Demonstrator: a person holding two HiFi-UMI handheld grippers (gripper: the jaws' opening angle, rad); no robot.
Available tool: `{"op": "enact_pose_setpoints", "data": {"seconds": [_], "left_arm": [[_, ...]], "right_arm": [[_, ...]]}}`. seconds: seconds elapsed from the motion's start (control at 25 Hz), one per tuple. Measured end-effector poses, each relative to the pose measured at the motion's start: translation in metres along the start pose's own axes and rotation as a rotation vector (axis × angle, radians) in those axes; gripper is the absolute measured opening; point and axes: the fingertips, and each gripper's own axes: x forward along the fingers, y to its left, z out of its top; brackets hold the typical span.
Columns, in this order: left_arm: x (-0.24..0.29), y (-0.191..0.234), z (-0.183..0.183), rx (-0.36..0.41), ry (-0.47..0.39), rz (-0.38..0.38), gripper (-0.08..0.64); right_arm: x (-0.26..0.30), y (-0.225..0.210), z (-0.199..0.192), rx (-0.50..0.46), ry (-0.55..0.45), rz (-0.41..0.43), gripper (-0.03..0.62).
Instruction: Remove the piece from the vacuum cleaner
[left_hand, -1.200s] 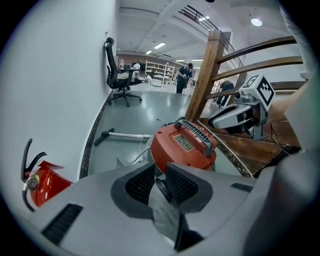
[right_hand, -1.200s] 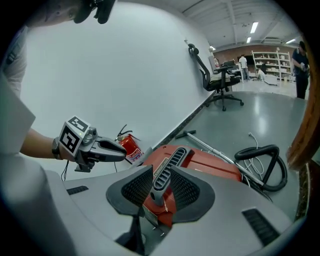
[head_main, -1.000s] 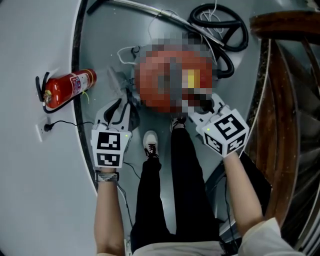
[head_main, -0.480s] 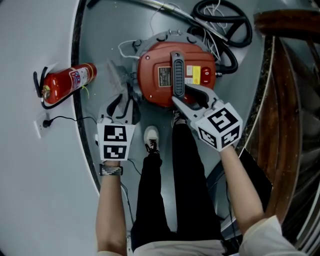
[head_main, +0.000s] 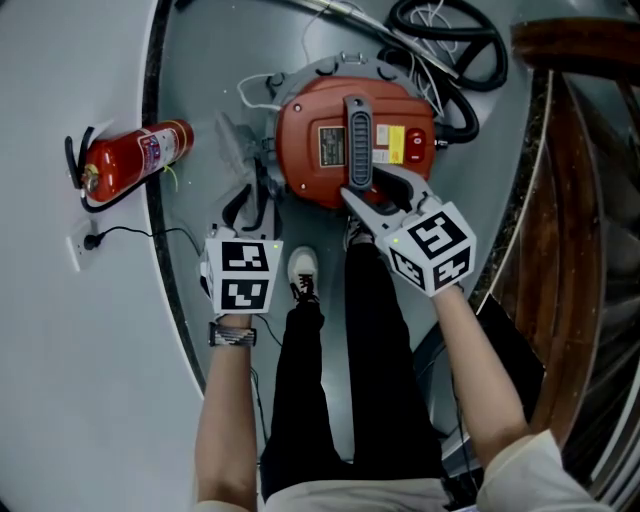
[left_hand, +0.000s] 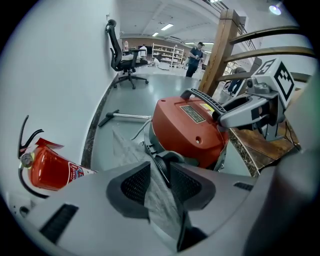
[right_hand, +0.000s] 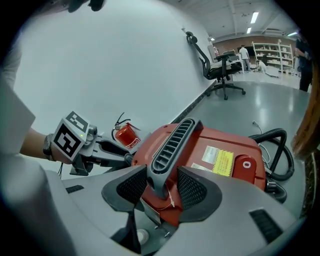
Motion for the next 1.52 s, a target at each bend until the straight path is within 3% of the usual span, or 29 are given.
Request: {"op": "enact_pose_setpoints", "data": {"seconds": [0.2, 0.48, 0.64, 1.28, 1.52], "left_arm": [[0.005, 0.002, -0.004, -0.031, 0.012, 0.022, 0.12], [0.008, 0.011, -0.007, -0.042, -0.008, 0.05, 0.074], [0.006, 0.021, -0.011, -0.089, -0.019, 0.066, 0.051], [0.007, 0.023, -0.015, -0.008, -0.035, 0.119, 0.038], [0.004, 0.026, -0.013, -0.043, -0.041, 0.112, 0.038]], "right_arm": [[0.0, 0.002, 0.003, -0.079, -0.007, -0.011, 0.186], [0.001, 0.002, 0.003, -0.076, -0.01, 0.01, 0.186], [0.002, 0.002, 0.002, -0.061, -0.004, 0.017, 0.186], [0.003, 0.002, 0.001, -0.044, -0.018, 0.021, 0.187], [0.002, 0.002, 0.001, -0.048, -0.029, 0.02, 0.187]]}}
